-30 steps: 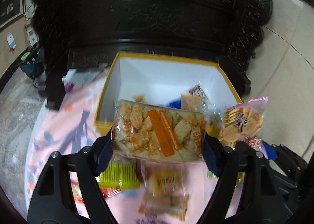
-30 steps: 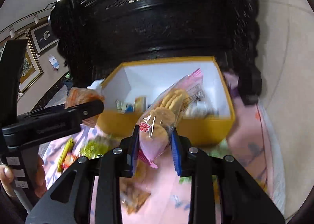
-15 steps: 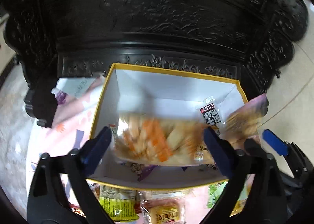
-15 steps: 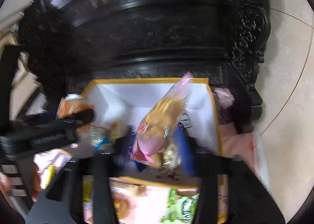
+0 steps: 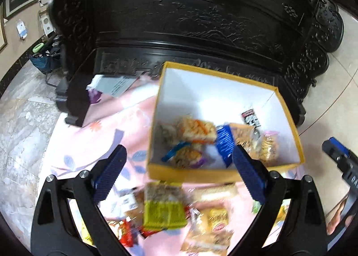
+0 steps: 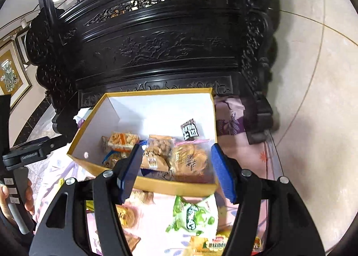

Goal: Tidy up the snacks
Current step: 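Carry both packs into the yellow box and open both tools, then grasp the yellow rice-cracker stick with both tools together, then lower the yellow stick into the yellow box and open both tools, then grasp the red biscuit pack with the left tool while the right tool grasps the yellow bun pack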

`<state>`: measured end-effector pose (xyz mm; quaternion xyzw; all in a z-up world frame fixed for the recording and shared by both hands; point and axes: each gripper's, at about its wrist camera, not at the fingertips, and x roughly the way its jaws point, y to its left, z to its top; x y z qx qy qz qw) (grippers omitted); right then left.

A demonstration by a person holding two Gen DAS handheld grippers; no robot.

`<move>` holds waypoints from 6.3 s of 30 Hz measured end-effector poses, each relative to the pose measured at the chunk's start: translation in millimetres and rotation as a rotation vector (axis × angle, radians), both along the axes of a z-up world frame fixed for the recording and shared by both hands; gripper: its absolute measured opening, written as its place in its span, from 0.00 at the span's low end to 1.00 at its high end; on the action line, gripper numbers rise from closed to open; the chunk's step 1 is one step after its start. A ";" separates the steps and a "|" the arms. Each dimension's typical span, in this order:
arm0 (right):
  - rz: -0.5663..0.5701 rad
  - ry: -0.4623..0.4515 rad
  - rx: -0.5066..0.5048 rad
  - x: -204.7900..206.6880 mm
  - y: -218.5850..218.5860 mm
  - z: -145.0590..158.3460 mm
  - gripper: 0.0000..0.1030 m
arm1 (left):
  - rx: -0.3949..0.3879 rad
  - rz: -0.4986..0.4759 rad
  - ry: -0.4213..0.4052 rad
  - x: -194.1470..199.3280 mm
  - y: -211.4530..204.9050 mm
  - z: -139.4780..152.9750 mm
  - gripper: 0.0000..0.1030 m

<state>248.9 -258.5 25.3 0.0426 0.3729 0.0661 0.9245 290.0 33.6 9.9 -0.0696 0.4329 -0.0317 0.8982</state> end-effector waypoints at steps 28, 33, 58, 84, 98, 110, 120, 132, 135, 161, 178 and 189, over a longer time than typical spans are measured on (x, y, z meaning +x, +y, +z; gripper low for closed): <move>0.467 0.128 0.056 -74.3 162.9 -58.1 0.62 | 0.139 0.268 0.127 -132.5 147.9 -75.5 0.94; 0.549 0.281 0.162 -46.2 221.9 -79.5 0.62 | 0.151 0.333 0.160 -147.3 156.8 -106.5 0.94; 0.551 0.597 -0.080 27.3 394.6 -173.7 0.44 | 0.381 0.103 -0.004 -155.0 132.8 -140.0 0.92; 0.565 0.549 0.030 16.1 391.6 -159.0 0.27 | 0.267 -0.006 -0.055 -163.9 125.2 -159.1 0.22; 0.523 0.407 0.085 5.8 336.6 -99.3 0.27 | 0.306 -0.065 -0.143 -172.3 83.4 -111.9 0.22; 0.248 0.212 0.143 63.9 172.3 3.2 0.27 | 0.330 -0.312 -0.330 -97.6 -53.9 -24.4 0.22; -0.050 0.211 0.182 129.3 69.7 4.0 0.59 | 0.357 -0.315 -0.435 -16.8 -109.9 -3.4 0.95; 0.132 0.239 0.225 51.0 58.0 -25.0 0.59 | 0.299 -0.217 -0.252 -49.4 -29.1 -14.3 0.95; 0.230 0.272 0.213 16.2 73.6 -47.1 0.60 | 0.279 -0.178 -0.173 -76.6 3.3 -33.1 0.95; 0.662 0.180 -0.169 -19.5 171.0 -165.8 0.87 | 0.150 0.102 0.048 -142.1 83.1 -128.2 0.95; 0.345 0.244 0.047 -70.9 89.5 -171.7 0.66 | 0.166 0.095 0.114 -111.1 75.3 -163.4 0.95; 0.301 0.212 0.118 -66.2 79.0 -180.9 0.71 | 0.148 0.065 0.052 -112.2 70.0 -163.8 0.21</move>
